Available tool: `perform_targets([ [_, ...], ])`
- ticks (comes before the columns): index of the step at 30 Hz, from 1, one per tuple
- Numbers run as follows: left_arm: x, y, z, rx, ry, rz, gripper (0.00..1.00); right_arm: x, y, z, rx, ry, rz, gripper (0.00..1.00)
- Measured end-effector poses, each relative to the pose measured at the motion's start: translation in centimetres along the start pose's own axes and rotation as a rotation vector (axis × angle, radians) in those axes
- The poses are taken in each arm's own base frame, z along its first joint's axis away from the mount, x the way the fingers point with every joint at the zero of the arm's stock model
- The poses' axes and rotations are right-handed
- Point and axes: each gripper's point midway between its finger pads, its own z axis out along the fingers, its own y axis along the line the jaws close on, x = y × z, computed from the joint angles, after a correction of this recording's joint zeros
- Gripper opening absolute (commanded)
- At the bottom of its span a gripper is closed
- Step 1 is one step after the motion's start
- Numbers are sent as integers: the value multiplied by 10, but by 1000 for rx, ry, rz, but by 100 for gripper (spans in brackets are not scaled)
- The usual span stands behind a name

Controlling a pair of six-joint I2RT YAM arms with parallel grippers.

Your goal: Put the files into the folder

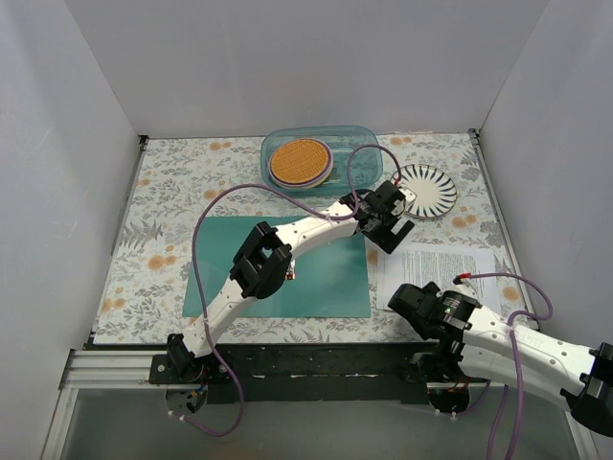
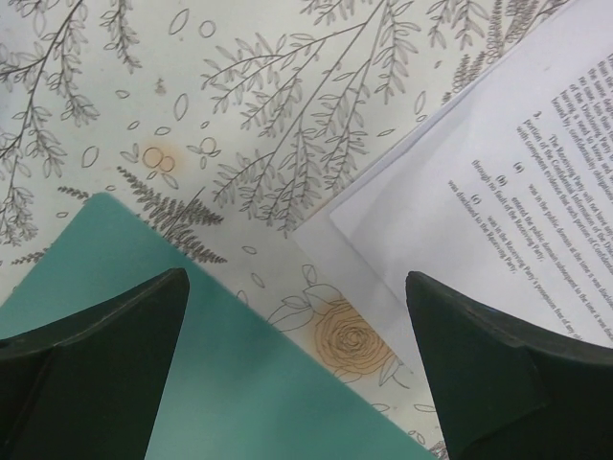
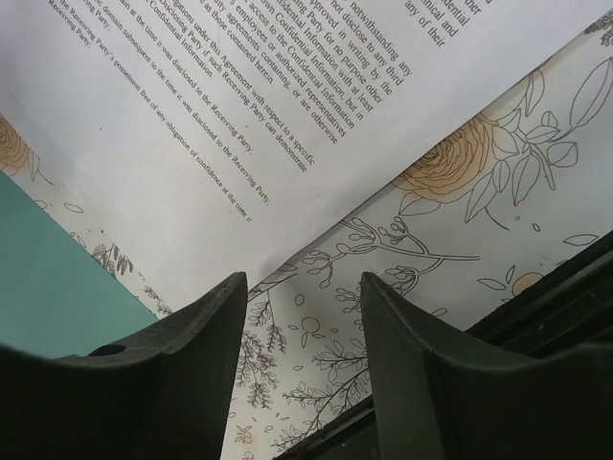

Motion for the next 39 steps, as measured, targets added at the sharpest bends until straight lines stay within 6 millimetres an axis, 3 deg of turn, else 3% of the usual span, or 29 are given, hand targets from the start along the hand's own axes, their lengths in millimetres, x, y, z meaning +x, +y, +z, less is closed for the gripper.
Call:
perform_targets([
  [7,6,-18,15,21,5,33,98,-1,0,1,6,-10,-8,60],
  [16,4,-8,24,-58,-17,76,98,-1,5,3,11,-27,-26,60],
  [29,34,9,0,-121,16,66,98,-9,15,14,-6,-67,12,61],
  [39,40,10,-4,-120,26,53,98,-13,23,25,-20,-98,11,61],
])
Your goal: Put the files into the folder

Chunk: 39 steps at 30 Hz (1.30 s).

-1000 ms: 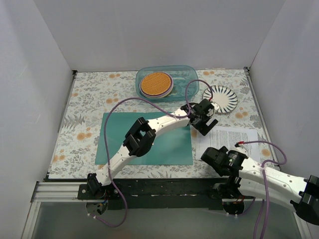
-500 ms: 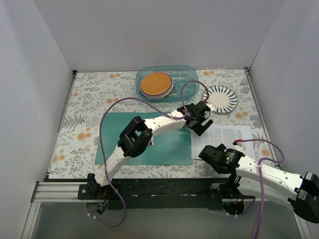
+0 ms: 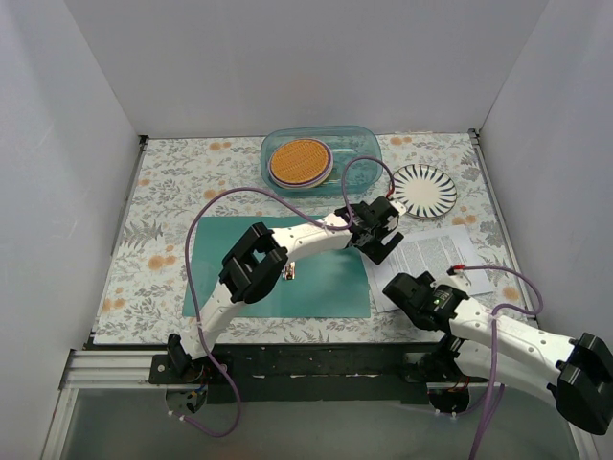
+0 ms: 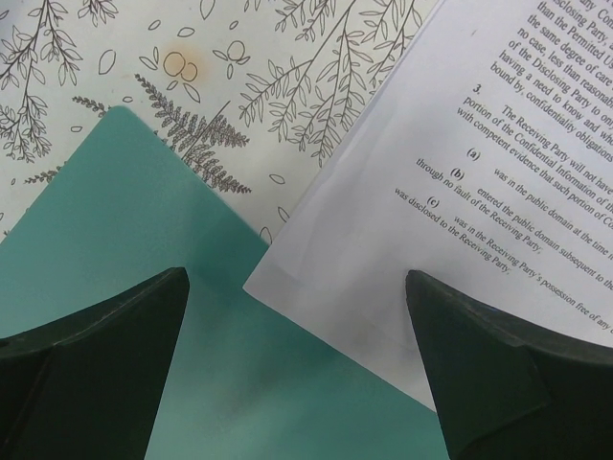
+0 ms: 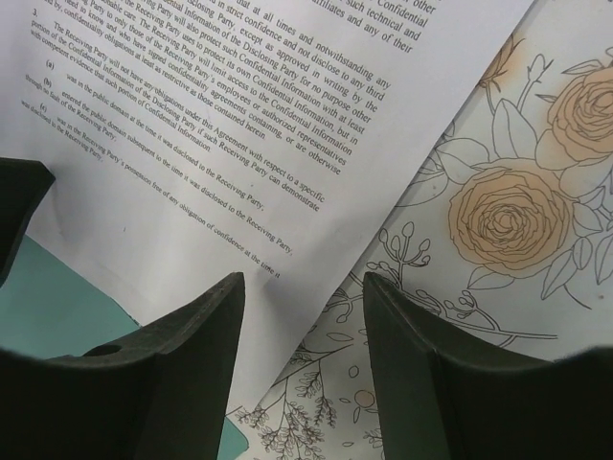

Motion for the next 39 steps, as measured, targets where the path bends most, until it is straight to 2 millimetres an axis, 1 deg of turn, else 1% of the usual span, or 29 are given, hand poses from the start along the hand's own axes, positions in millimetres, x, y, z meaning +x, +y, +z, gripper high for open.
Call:
perform_targets([
  [8,5,0,-2,4,6,-3,98,1,9,2,-44,3,26,59],
  [29,8,0,-3,8,10,-3,96,2,13,0,-73,24,23,58],
  [32,8,0,-3,9,10,-3,96,1,14,0,-77,24,7,56],
  [35,8,0,-4,9,10,-2,96,1,15,-1,-79,24,-7,51],
  [39,8,0,-4,9,10,-2,96,0,18,-3,-91,23,-21,40],
])
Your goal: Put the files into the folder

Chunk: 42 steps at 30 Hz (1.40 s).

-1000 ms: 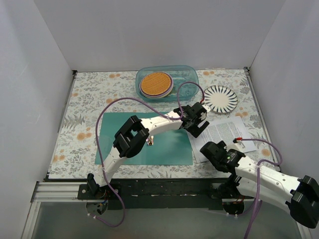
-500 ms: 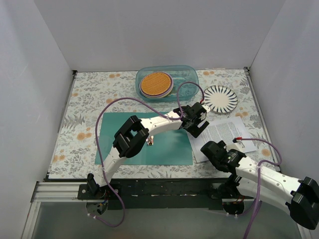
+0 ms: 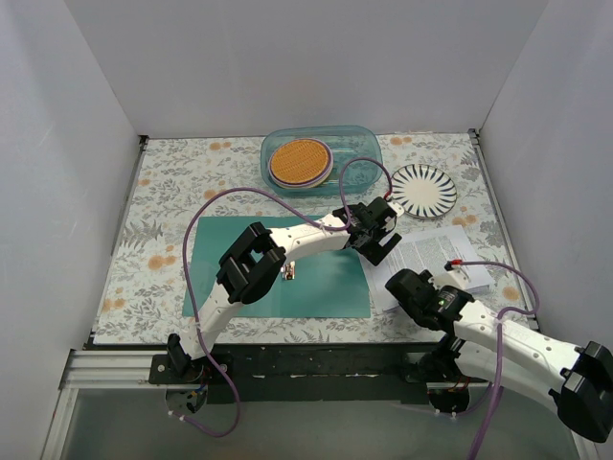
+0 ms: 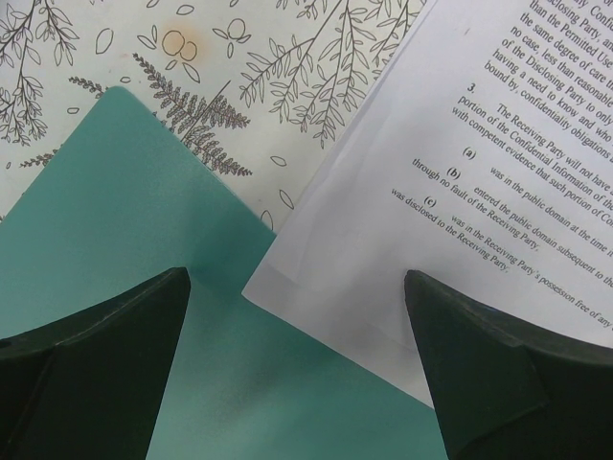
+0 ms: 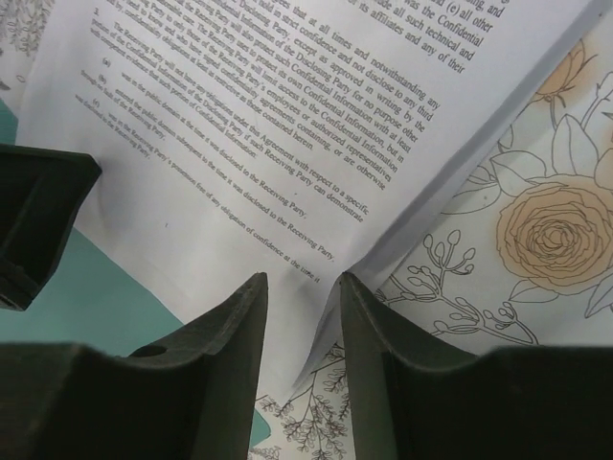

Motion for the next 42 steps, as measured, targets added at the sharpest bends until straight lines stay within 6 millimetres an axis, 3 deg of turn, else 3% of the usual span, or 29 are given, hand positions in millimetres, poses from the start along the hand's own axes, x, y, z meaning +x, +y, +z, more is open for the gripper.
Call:
perform_targets([
  [6,0,0,0,0,0,0,95,-3,9,-4,-33,-2,4,33],
  [13,0,0,0,-1,0,1,95,-2,11,-4,-41,4,6,35],
  [27,1,1,-2,-2,12,12,95,4,-3,-7,-20,44,21,36],
  [37,4,2,-5,-5,31,21,95,14,-17,-2,26,77,-8,17],
  [42,4,2,-6,-5,34,22,96,14,-16,-2,21,78,-6,1],
])
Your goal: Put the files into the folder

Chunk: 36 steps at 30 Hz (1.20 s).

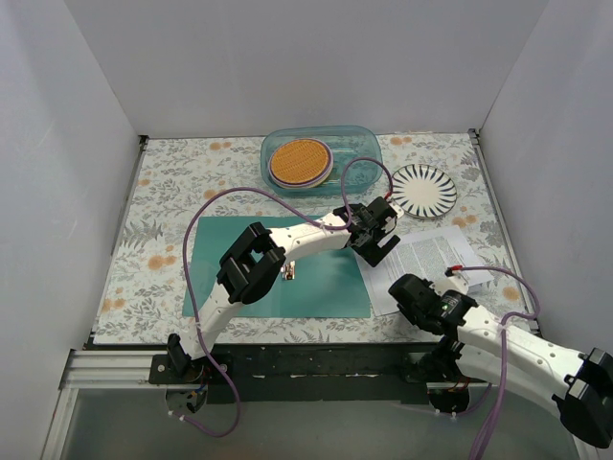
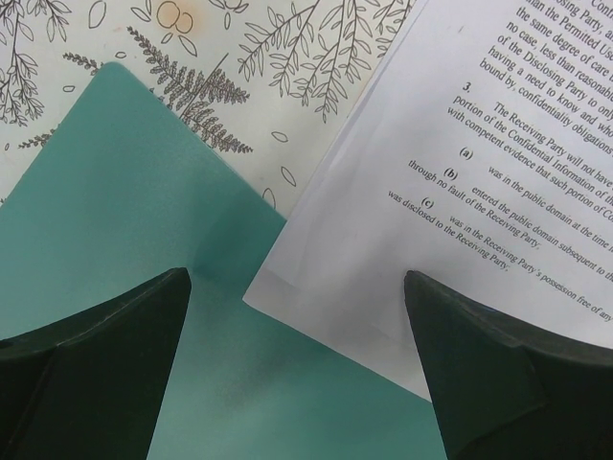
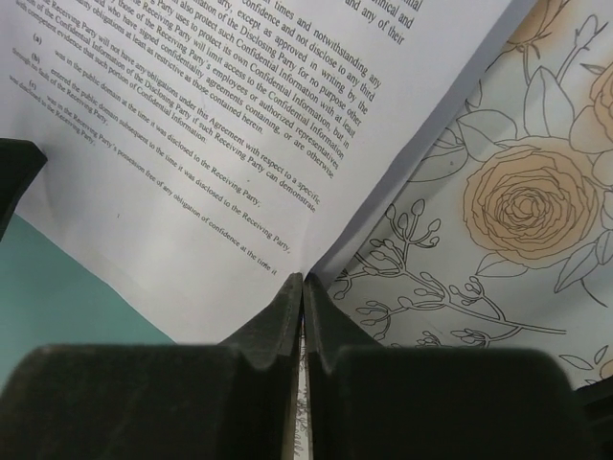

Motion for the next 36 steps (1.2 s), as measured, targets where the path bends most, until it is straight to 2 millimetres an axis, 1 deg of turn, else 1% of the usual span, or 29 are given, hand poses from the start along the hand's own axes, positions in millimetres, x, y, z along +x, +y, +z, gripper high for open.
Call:
perform_targets([
  [2,0,0,0,0,4,1,98,-1,1,-1,-10,0,4,1],
  [9,-4,3,-5,-12,69,24,98,-7,5,-8,-33,-12,17,1],
  [12,-15,9,-16,-13,75,18,98,-15,11,-16,-53,-26,27,1],
  [14,-27,18,-28,-9,61,2,98,-21,18,-22,-78,-39,37,1],
  [15,-32,26,-36,-5,52,-14,98,-24,22,-26,-95,-47,39,1],
  [17,-34,49,-56,3,49,-54,98,-32,31,-33,-128,-65,39,1],
  [18,-30,67,-68,7,47,-85,98,-36,36,-37,-143,-74,37,1],
  [19,-21,90,-83,1,57,-119,98,-40,41,-42,-160,-85,38,1],
  [21,6,148,-114,-38,61,-208,98,-50,55,-52,-199,-110,25,1],
  [24,66,244,-158,-147,74,-375,98,-64,83,-69,-279,-145,-6,1],
  [25,83,265,-168,-173,75,-421,98,-68,95,-76,-307,-157,-26,1],
  [26,110,290,-179,-208,87,-477,98,-73,109,-83,-338,-169,-46,1],
  [27,129,304,-186,-228,102,-512,98,-77,120,-90,-369,-180,-53,1],
  [28,151,314,-192,-241,120,-544,98,-79,135,-96,-395,-189,-90,1],
  [30,189,324,-198,-250,166,-589,98,-84,166,-110,-457,-204,-154,1],
  [33,232,324,-195,-226,232,-626,98,-81,220,-131,-568,-195,-261,1],
  [34,246,322,-193,-213,256,-635,98,-78,239,-139,-611,-187,-303,1],
  [36,268,316,-190,-193,295,-656,97,-67,273,-155,-694,-175,-402,1],
])
